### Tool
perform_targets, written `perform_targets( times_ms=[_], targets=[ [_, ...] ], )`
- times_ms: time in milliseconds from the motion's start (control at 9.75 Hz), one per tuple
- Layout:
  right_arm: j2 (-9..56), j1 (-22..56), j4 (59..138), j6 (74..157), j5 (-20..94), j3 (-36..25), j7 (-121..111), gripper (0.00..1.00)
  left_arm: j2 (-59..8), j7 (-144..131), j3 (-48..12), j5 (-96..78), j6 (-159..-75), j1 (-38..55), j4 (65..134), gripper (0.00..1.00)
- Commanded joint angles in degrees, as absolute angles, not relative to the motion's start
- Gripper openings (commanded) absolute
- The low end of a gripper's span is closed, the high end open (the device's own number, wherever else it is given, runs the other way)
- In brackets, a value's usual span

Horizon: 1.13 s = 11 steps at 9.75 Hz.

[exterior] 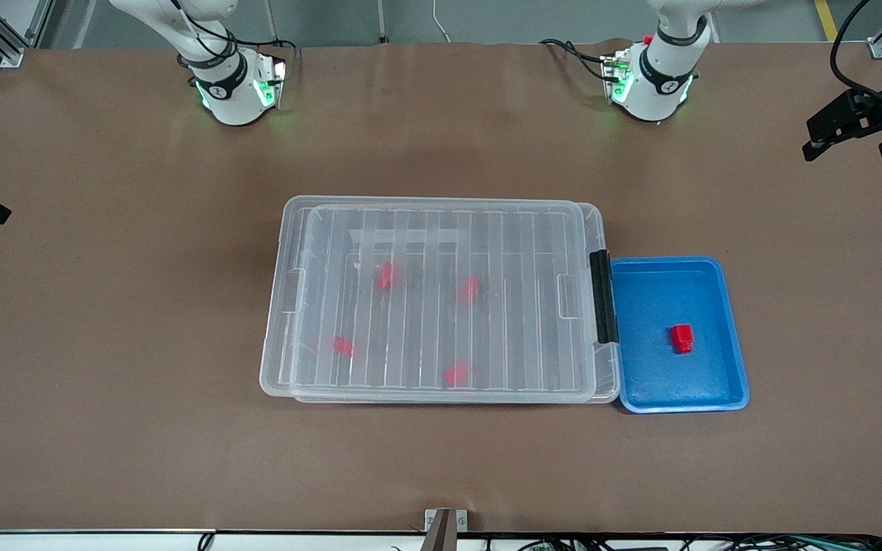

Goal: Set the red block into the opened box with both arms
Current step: 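Reach the left gripper to the red block while the right gripper reaches the lid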

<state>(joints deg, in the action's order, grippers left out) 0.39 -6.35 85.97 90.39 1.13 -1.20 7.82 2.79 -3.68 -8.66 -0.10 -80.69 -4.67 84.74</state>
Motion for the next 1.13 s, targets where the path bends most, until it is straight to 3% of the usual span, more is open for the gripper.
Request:
perform_targets(
  times_ms=[0, 205, 513, 718, 1026],
  targets=[
    [-0.44, -6.42, 86.49, 91.06, 1.58, -1.14, 8.88, 1.0, -0.6, -2.9, -8.61, -0.44, -82.07, -4.75, 85.51, 1.0],
    [0.08, -6.42, 86.4, 90.88, 1.4, -1.05, 8.17, 1.0, -2.98, -2.9, -8.61, -0.35, -85.41, -4.83, 89.79, 1.0],
    [2.62, -3.36, 87.09, 90.62, 2.02, -0.88, 5.56, 1.0, -3.51, -2.9, -8.61, 3.25, -106.79, -5.1, 106.12, 1.0],
    [8.22, 5.59, 88.42, 95.33, 2.02, -0.88, 5.01, 1.0, -6.05, -3.34, -8.53, 3.25, -119.83, -5.53, 113.61, 1.0],
    [18.16, 14.73, 88.42, 105.09, 2.55, -0.79, 10.26, 1.0, -16.92, -3.43, -8.61, 3.25, -135.47, -7.29, 115.14, 1.0]
  ],
)
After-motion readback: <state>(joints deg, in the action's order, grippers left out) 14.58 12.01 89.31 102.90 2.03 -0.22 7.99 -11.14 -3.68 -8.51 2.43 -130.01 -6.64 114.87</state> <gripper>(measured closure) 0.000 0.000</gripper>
